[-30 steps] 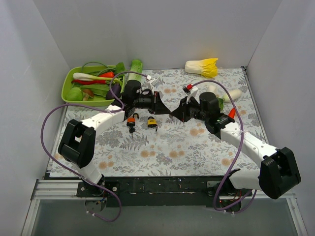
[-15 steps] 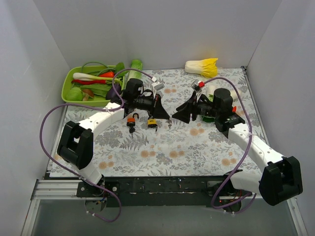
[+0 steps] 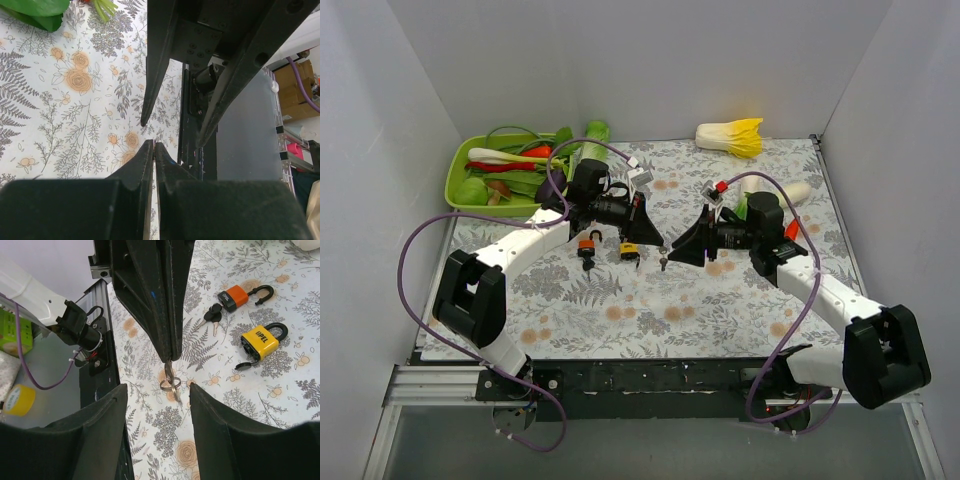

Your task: Unlock with the key

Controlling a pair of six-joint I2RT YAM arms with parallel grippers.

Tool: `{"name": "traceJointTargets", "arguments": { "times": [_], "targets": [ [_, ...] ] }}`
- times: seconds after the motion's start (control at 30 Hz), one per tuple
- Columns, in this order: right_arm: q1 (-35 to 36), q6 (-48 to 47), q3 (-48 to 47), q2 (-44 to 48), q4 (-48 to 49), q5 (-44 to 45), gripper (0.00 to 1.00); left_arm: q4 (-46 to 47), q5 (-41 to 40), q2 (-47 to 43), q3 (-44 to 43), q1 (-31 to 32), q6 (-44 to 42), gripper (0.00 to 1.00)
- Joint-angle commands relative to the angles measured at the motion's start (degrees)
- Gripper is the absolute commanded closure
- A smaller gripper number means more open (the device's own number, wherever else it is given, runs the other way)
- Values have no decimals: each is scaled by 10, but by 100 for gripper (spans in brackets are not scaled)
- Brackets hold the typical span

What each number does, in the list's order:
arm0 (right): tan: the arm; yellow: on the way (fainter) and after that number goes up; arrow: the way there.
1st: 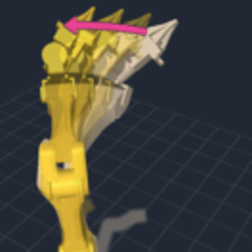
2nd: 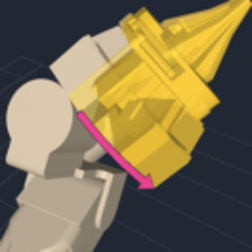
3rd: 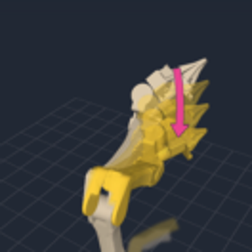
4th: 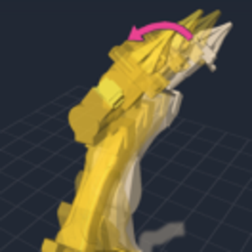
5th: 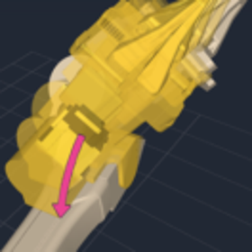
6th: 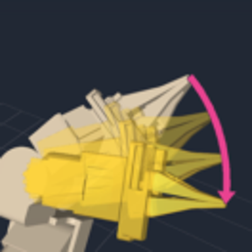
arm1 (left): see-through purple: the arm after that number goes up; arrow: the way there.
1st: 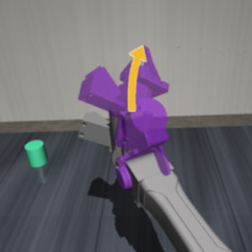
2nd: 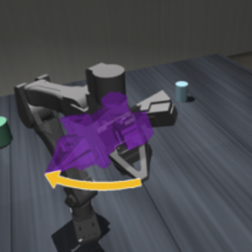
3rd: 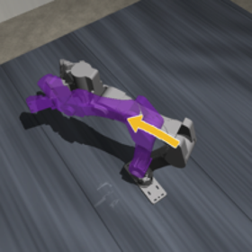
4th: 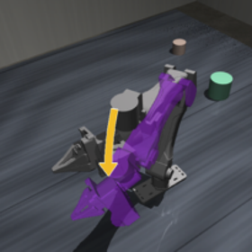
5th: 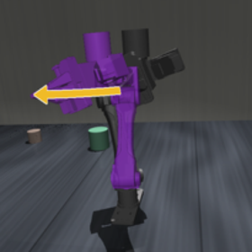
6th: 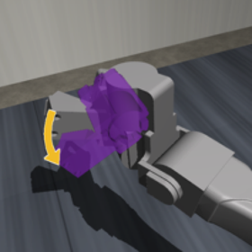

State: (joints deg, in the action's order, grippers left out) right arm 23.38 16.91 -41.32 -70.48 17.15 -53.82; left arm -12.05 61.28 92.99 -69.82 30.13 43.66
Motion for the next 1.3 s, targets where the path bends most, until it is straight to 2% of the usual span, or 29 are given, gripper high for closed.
{"name": "traceJointTargets", "arguments": {
  "times": [0.0,0.17,0.4,0.67,0.8,0.93,1.03,1.07,1.1,1.13,1.2,1.27],
  "targets": [
    [11,35,5,-14,80,-20,43,1,19,-34,-17,1,-9,100],
    [27,40,9,-30,109,-7,48,4,24,-34,-16,1,-9,100],
    [30,66,18,-49,149,-7,66,5,26,-36,-15,1,-6,100],
    [31,74,24,-61,161,-6,82,12,22,-38,-13,0,-2,100],
    [31,79,27,-67,167,-5,99,19,21,-40,-10,1,0,100],
    [31,97,34,-73,191,-9,99,25,18,-41,-8,1,5,100],
    [31,110,39,-78,207,-6,99,50,-18,-50,-1,1,23,100],
    [31,110,40,-78,208,-2,99,58,-32,-54,6,0,37,89],
    [31,110,42,-77,208,6,99,69,-71,-58,10,1,45,69],
    [30,110,44,-74,207,13,99,83,-91,-69,15,0,51,33],
    [30,105,47,-65,199,37,99,101,-155,-82,35,0,65,22],
    [28,99,49,-54,194,52,99,146,-221,-106,54,0,91,2]
  ]
}}
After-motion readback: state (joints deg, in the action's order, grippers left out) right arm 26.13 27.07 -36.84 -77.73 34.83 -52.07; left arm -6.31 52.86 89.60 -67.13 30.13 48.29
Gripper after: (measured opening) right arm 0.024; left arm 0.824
